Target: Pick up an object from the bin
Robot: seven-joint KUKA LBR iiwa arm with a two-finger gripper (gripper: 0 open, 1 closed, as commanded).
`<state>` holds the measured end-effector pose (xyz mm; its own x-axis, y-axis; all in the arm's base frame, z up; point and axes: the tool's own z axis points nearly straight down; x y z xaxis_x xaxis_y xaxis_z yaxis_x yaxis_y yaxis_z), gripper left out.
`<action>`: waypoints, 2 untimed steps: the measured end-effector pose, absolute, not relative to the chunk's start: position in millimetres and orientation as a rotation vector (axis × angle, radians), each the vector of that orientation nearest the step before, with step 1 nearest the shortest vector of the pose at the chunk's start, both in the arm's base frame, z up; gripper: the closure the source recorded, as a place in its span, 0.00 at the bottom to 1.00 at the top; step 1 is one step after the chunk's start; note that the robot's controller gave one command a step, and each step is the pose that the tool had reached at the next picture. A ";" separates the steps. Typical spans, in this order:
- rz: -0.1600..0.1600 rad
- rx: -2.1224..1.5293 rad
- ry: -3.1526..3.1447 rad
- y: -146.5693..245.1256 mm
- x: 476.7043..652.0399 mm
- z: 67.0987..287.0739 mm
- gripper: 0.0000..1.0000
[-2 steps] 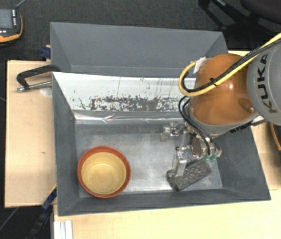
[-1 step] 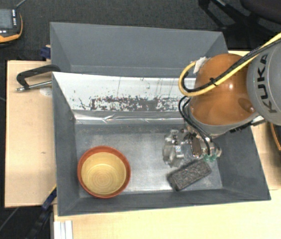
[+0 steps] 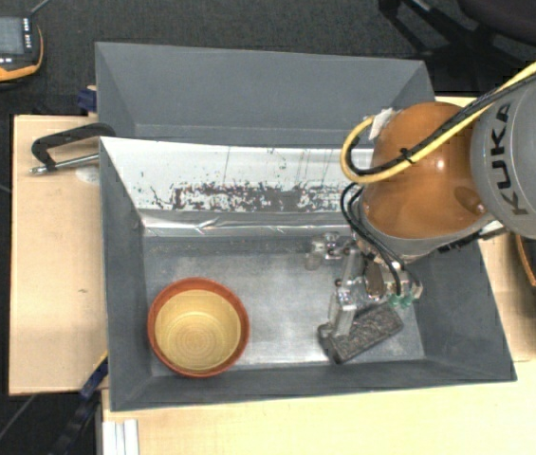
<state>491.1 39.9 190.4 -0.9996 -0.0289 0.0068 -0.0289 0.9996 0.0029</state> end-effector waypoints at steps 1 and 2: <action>-0.004 0.045 -3.134 39.9 491.1 190.4 1.00; -0.004 0.045 -3.134 39.9 491.1 190.4 0.00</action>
Offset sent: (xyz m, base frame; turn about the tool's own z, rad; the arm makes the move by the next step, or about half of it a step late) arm 0.0000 0.0000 0.0000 0.0000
